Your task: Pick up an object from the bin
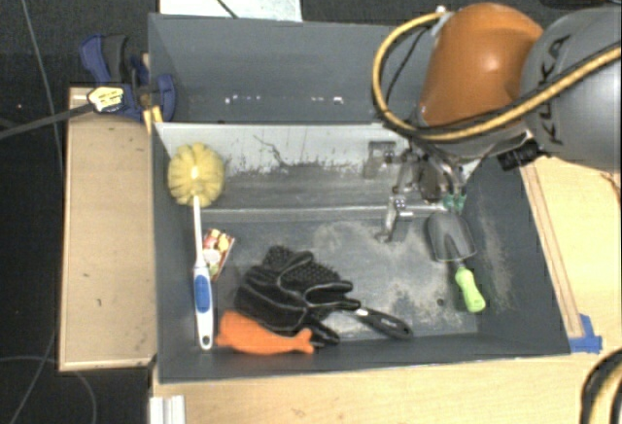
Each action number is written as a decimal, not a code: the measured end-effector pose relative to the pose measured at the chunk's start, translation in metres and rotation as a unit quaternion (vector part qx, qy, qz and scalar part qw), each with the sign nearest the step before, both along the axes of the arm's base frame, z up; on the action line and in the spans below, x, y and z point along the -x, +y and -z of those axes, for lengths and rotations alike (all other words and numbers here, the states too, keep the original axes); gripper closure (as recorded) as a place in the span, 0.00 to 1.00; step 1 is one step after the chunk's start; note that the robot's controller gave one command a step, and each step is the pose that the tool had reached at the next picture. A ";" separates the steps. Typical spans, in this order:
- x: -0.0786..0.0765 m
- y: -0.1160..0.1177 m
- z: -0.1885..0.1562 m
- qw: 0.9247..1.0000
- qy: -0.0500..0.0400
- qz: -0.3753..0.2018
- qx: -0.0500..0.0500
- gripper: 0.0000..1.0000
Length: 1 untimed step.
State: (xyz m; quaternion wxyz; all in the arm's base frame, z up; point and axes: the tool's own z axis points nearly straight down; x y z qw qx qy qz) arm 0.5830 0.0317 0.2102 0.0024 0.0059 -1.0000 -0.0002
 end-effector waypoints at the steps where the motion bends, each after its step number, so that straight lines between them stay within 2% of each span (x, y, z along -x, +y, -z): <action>1: -0.002 0.000 -0.005 1.000 -0.004 0.001 0.000 0.00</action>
Offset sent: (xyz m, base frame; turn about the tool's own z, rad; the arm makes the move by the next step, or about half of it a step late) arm -0.0519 0.0774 -0.1402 -0.1260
